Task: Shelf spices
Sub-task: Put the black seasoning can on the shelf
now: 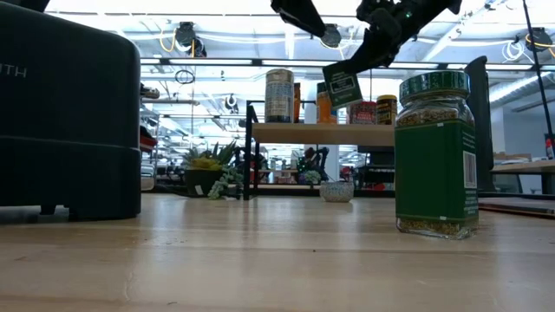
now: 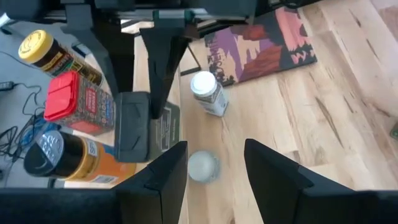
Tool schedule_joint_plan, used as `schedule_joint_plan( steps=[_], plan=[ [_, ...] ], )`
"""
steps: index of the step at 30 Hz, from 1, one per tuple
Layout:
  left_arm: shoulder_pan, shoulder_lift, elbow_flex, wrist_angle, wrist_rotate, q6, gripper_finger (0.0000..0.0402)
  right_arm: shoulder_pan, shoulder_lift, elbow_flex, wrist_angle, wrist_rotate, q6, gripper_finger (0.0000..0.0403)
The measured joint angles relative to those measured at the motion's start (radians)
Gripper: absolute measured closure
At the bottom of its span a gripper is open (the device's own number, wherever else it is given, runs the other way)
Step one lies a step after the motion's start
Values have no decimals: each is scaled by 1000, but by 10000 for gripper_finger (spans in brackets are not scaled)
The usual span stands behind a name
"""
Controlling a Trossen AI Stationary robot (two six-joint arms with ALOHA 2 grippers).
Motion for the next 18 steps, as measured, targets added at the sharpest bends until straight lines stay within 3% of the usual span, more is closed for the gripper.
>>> schedule_joint_plan(
  steps=[14,18],
  plan=[
    [-73,0,0,-19,26,2,234,-149,-31,-1,-43,-116,-60,291],
    [-95,0,0,-18,47,3,234,-201,-32,-6,-54,-191,-78,291]
  ],
)
